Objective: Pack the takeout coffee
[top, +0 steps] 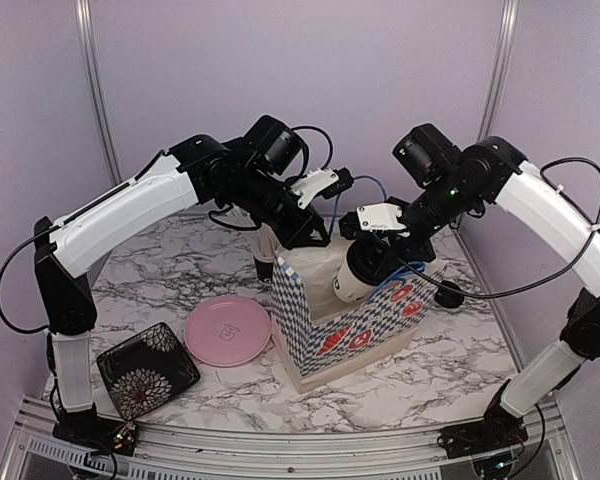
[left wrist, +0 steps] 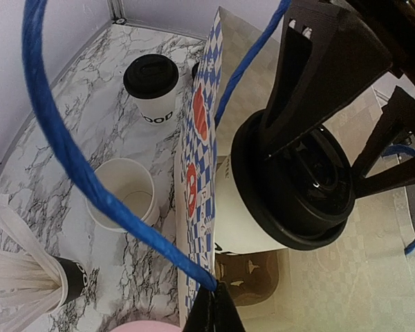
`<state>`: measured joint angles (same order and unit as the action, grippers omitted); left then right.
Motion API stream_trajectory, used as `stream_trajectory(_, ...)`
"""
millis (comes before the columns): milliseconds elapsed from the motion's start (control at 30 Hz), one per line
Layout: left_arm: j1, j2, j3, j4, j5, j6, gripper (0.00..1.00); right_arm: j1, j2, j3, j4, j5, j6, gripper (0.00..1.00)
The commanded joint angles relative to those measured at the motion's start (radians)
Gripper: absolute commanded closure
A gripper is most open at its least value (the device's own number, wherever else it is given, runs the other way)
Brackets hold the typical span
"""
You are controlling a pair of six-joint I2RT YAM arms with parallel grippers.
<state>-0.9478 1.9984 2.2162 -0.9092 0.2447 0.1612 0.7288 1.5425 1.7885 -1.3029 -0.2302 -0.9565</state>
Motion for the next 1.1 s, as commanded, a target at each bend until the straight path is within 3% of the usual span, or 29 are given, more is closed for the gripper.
stream_trajectory(0,0.001,-0.019,-0.009,0.018,0.033,-0.001,1.00,0.028,-0.036,0.032,-0.034,0.107,0.012,0.48)
stream_trajectory(67,0.000,-0.021,-0.009,0.018,0.038,-0.001,1.00,0.036,-0.050,0.019,-0.054,0.128,0.012,0.48)
stream_trajectory(267,-0.026,-0.049,0.002,0.018,-0.004,-0.012,0.65,0.094,-0.138,-0.069,-0.069,0.186,0.015,0.48)
stream_trajectory(433,-0.095,-0.129,0.006,0.019,-0.056,0.017,0.47,0.132,-0.206,-0.152,-0.069,0.184,0.029,0.48)
stream_trajectory(633,-0.112,-0.228,-0.001,0.059,-0.140,0.001,0.40,0.140,-0.285,-0.222,-0.070,0.153,0.029,0.48)
stream_trajectory(767,-0.100,-0.283,-0.127,0.186,-0.234,-0.011,0.34,0.143,-0.338,-0.288,-0.069,0.123,0.027,0.48)
stream_trajectory(867,-0.055,-0.246,-0.158,0.212,-0.299,-0.043,0.34,0.147,-0.372,-0.329,-0.052,0.132,0.018,0.48)
stream_trajectory(1067,0.031,-0.125,-0.211,0.245,-0.256,-0.098,0.36,0.186,-0.427,-0.386,-0.014,0.160,-0.003,0.48)
